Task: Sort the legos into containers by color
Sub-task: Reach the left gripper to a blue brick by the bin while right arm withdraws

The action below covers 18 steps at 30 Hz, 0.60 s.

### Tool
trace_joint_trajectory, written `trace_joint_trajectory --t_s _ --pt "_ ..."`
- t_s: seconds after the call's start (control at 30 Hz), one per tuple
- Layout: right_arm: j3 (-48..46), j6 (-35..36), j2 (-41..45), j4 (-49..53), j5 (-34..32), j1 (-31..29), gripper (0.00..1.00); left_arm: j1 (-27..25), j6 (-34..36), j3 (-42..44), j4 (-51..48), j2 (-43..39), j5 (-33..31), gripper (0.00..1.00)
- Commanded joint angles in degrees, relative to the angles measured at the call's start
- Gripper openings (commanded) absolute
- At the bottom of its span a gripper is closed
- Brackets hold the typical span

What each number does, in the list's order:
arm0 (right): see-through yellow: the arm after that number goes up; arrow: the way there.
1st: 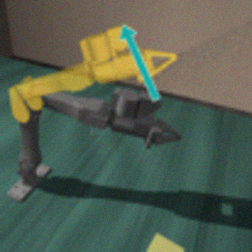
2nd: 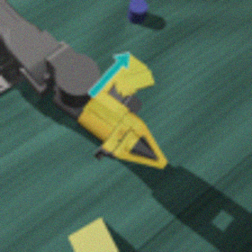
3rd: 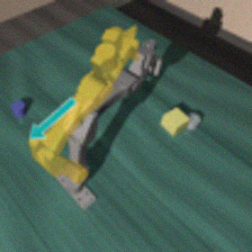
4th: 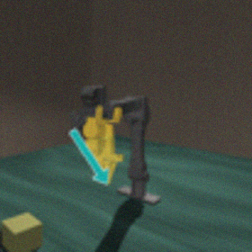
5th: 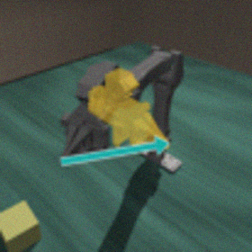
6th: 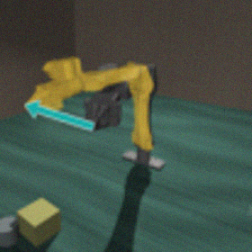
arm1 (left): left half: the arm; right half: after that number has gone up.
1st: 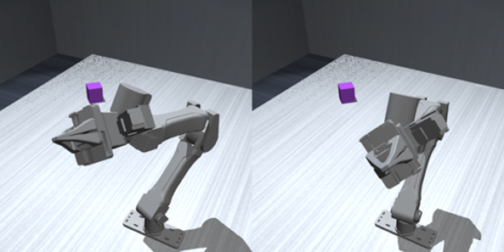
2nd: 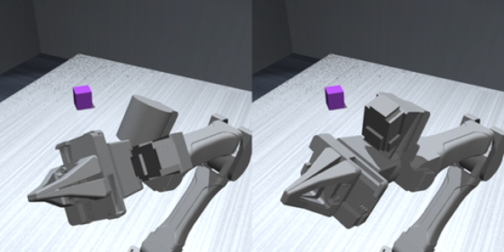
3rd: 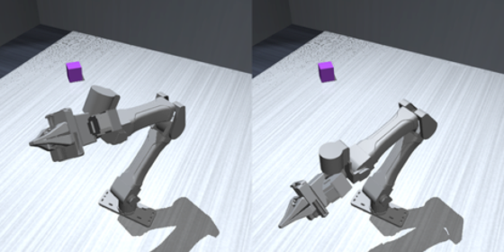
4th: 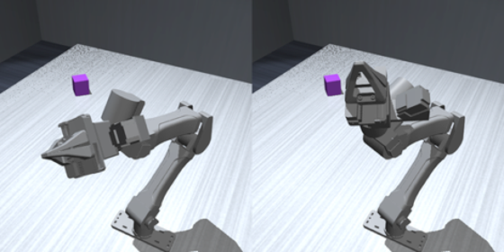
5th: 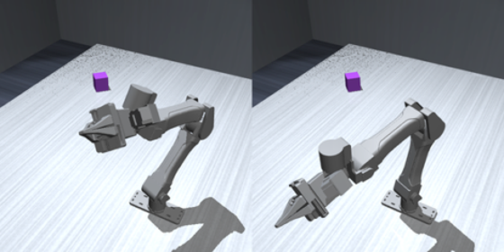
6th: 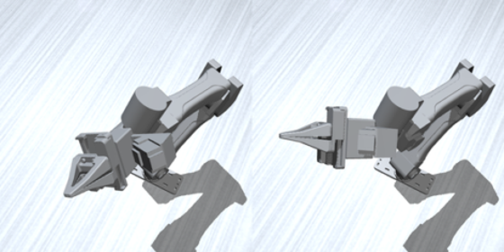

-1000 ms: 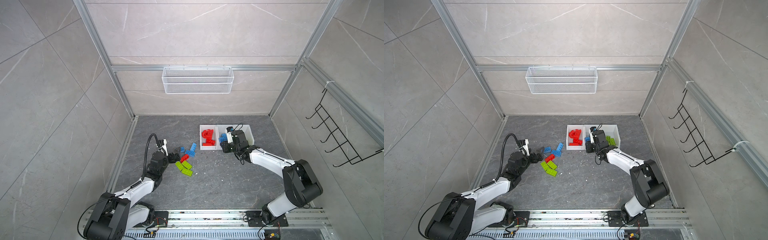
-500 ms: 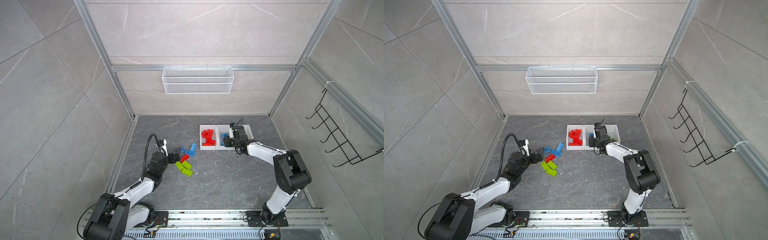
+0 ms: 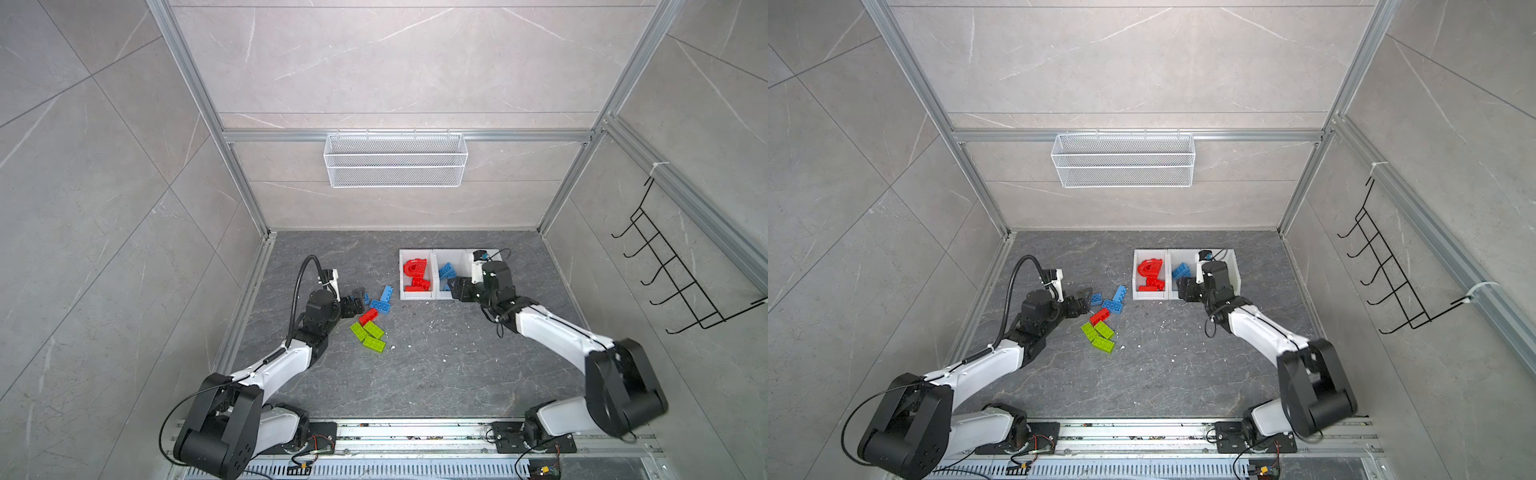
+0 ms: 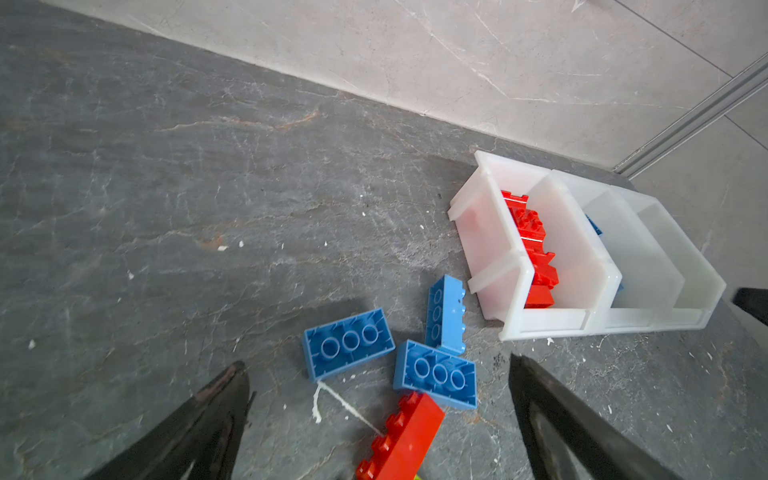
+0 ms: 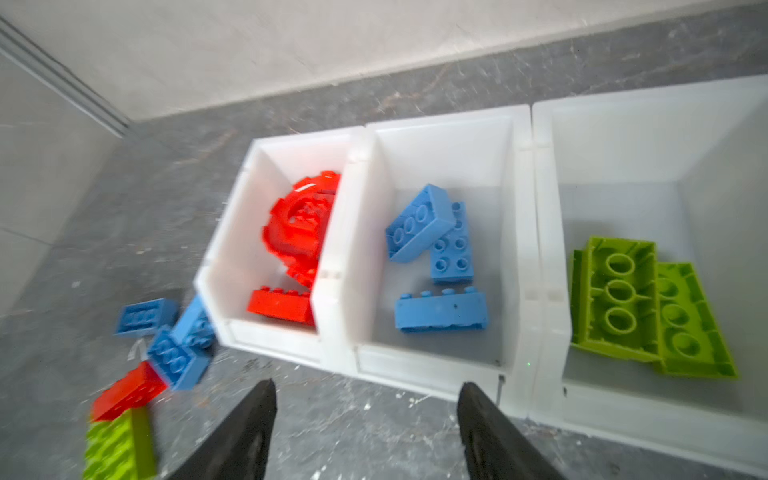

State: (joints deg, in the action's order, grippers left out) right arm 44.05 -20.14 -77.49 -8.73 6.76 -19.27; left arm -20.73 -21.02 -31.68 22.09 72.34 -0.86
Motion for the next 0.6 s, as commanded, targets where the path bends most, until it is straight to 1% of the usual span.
trace_joint_trajectory --t_s 0.0,0.07,0.13,0.23,0.33,0.47,0.57 --pt "-6.79 -5.24 7.26 -10.13 5.09 -0.16 0.71 -0.78 4.34 -7.38 -9.67 2.2 2.71 0.99" --pt "-9.89 -4.06 10.81 -11.81 4.3 -0.13 0.72 -1.43 7.14 -13.4 -16.27 4.76 3.64 0.97" --pt "-11.39 -4.2 13.21 -12.47 2.79 -0.13 0.72 -2.77 9.98 -20.15 -23.67 8.61 2.62 0.96" --pt "-13.23 -4.2 14.85 -14.13 2.21 -0.13 0.72 -5.58 15.12 -29.63 -32.86 15.23 0.96 0.94" --pt "-13.48 -4.04 16.33 -13.78 2.52 -0.16 0.72 -6.88 19.29 -37.58 -40.32 22.21 -1.52 0.91" --pt "-14.22 -3.92 18.11 -13.68 1.67 -0.15 0.72 -7.04 22.81 -42.42 -44.6 28.33 0.3 0.88" --pt "-14.79 -3.94 17.85 -14.47 1.32 -0.15 0.72 -7.52 25.75 -44.44 -45.64 31.79 3.49 0.87"
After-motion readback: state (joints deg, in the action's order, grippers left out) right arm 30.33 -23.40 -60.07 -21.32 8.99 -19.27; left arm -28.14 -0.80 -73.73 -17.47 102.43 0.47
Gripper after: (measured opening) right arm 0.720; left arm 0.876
